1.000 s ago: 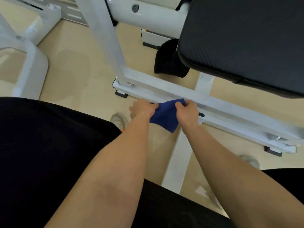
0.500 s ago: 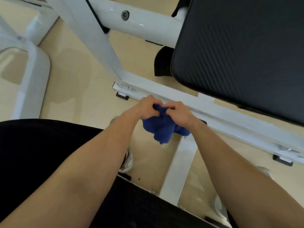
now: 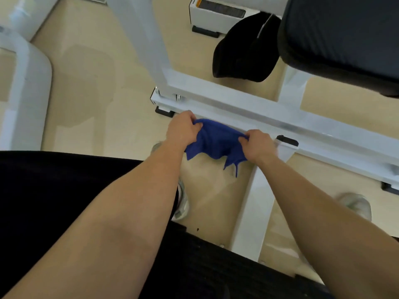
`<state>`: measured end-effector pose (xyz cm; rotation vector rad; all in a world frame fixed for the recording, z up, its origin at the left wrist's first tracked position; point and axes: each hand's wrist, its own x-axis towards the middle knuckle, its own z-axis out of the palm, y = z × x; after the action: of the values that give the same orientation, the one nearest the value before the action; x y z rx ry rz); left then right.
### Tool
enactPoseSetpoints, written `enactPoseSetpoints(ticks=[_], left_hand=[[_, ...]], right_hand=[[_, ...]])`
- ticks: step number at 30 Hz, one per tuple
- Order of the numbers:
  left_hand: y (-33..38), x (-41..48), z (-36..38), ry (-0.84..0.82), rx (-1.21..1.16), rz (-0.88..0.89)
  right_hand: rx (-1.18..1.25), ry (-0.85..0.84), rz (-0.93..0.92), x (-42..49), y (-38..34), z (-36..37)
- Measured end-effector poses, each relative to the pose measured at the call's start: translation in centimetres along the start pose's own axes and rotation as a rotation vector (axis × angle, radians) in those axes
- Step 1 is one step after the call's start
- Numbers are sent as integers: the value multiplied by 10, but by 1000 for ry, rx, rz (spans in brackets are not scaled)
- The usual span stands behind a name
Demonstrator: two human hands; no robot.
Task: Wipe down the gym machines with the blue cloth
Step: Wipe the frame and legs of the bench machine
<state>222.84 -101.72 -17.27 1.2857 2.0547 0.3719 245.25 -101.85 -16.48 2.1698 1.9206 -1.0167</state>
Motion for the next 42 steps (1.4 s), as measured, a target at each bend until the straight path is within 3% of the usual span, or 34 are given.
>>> enactPoseSetpoints(ticks=[5,9,12,15,17,20,22,24,30,34,42], left_hand=[[-3,33,30,182,-268,-122],[1,52,42,293,-628,-297],[2,56,49,372,-718,-273],[5,49,58,396,-590,-104],[-2,42,67,332,-350,89],[-22,41,82,177,-39,312],[-39,44,90,135,255,422],[-47,47,92,114,436,466],[-67,71,67,130,546,353],[-67,72,64,111,600,399],[-22,46,100,-46,608,668]], right_hand=[[468,132,219,26,5,37],[991,319,417,36,-10,44],[1190,478,458,39,-19,44],[1086,493,359,35,-22,50],[918,436,133,33,-21,62],[329,245,-162,37,-8,81],[-127,212,-256,45,8,86],[-384,194,-291,51,16,88],[-552,61,-411,81,-42,94],[-552,64,-431,85,-59,97],[-487,119,-66,47,28,77]])
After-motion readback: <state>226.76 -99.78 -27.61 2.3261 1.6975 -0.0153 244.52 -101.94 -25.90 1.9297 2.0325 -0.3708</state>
